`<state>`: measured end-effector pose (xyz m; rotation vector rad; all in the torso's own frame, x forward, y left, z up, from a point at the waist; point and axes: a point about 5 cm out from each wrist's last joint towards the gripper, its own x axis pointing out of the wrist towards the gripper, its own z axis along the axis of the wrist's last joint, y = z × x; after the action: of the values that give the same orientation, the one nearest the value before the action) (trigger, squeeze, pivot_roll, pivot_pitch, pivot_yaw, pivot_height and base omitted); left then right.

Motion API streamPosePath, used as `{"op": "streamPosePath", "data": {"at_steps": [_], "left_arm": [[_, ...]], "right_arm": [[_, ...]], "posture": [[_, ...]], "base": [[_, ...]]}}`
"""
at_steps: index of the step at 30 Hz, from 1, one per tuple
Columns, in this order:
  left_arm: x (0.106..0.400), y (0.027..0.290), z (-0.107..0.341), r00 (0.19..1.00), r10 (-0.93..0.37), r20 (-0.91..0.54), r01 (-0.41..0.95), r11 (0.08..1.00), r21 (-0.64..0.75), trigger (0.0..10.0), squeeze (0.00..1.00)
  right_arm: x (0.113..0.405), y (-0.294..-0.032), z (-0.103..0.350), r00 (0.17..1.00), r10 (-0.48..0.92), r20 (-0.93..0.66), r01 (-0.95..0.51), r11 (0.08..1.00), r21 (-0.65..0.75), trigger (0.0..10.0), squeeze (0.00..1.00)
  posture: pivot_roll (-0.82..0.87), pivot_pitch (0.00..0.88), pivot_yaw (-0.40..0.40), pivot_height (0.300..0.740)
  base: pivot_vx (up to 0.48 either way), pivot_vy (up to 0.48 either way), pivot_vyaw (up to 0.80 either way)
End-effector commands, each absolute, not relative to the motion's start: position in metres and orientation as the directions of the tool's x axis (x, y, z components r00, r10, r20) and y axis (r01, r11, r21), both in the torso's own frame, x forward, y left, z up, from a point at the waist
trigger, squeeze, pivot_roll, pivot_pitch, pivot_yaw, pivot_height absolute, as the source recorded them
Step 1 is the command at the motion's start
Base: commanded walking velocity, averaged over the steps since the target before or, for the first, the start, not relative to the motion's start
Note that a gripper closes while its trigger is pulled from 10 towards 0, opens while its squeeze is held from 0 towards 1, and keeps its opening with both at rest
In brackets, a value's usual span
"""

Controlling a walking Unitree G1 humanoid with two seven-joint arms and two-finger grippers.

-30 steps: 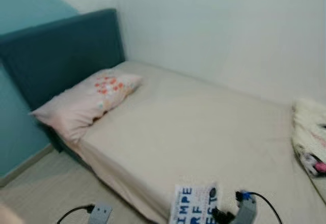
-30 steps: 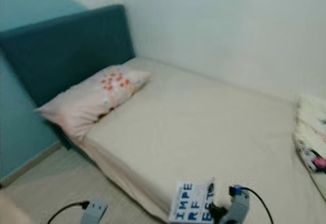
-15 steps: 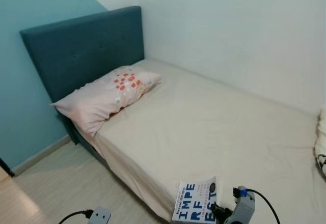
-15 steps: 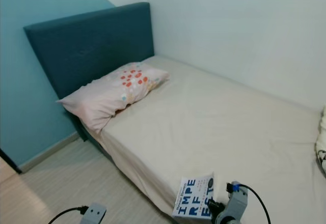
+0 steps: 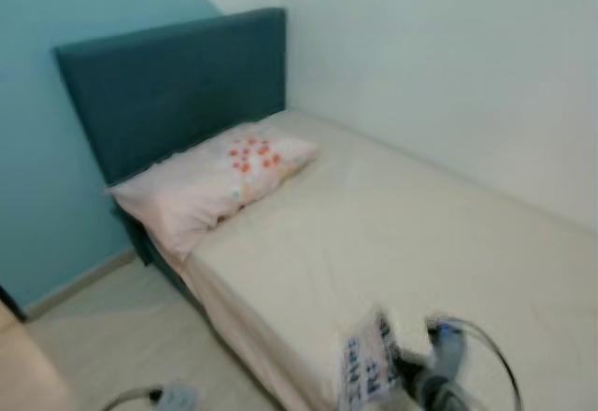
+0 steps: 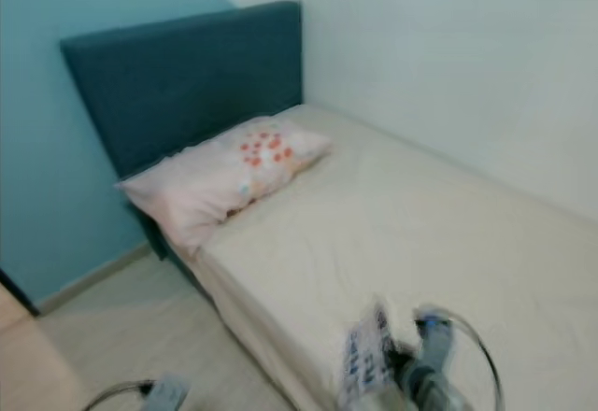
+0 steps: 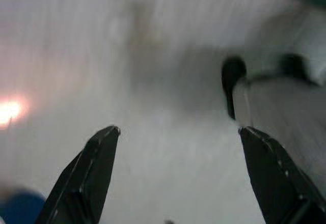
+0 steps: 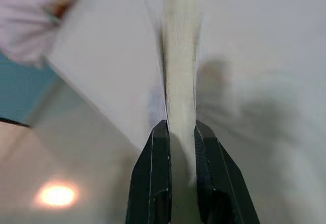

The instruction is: Clean up the room

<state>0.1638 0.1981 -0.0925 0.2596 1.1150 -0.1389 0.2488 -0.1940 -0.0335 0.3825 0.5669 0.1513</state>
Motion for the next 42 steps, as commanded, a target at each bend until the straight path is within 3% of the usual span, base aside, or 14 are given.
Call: {"op": "streamPosePath", "data": {"at_steps": [1,7,12,20,24,33,42], "left_arm": [[0.163,0.193,-0.093,0.436,0.004,-0.9,0.248,0.961,0.125,10.0,0.0],[0.167,0.193,-0.092,0.445,0.002,-0.896,0.254,0.959,0.128,10.0,0.0],[0.171,0.191,-0.09,0.452,-0.003,-0.892,0.263,0.956,0.13,10.0,0.0],[0.172,0.19,-0.09,0.454,-0.006,-0.891,0.265,0.955,0.129,10.0,0.0],[0.174,0.19,-0.089,0.468,-0.011,-0.884,0.246,0.962,0.118,10.0,0.0],[0.173,0.188,-0.09,0.454,-0.033,-0.89,0.268,0.958,0.102,10.0,0.0],[0.173,0.191,-0.089,0.457,-0.01,-0.89,0.255,0.96,0.12,10.0,0.0]], "right_arm": [[0.249,-0.194,-0.033,0.835,0.253,-0.488,-0.054,0.921,0.386,10.0,0.0],[0.262,-0.185,-0.022,0.83,0.34,-0.443,-0.189,0.918,0.35,10.0,0.0],[0.27,-0.186,-0.013,0.852,0.347,-0.393,-0.209,0.912,0.352,10.0,0.0],[0.28,-0.206,-0.004,0.91,0.178,-0.374,-0.028,0.927,0.374,10.0,0.0],[0.281,-0.221,-0.002,0.924,0.077,-0.373,0.106,0.888,0.447,10.0,0.0],[0.275,-0.224,-0.01,0.898,0.017,-0.44,0.189,0.887,0.421,10.0,0.0],[0.262,-0.23,-0.022,0.861,-0.06,-0.505,0.329,0.822,0.464,10.0,0.0]], "posture": [[0.02,0.0,-0.003,0.74],[0.02,0.0,0.001,0.74],[0.01,0.0,0.003,0.74],[0.01,0.0,0.008,0.74],[0.01,0.0,0.011,0.74],[0.01,0.0,0.014,0.74],[0.01,0.0,0.014,0.74]], "base": [[0.341,0.0,0.78],[0.344,0.0,0.78],[0.337,0.0,0.71],[0.319,0.0,0.0],[0.063,0.0,-0.59],[0.0,-0.295,-0.26],[0.0,0.0,0.0]]}}
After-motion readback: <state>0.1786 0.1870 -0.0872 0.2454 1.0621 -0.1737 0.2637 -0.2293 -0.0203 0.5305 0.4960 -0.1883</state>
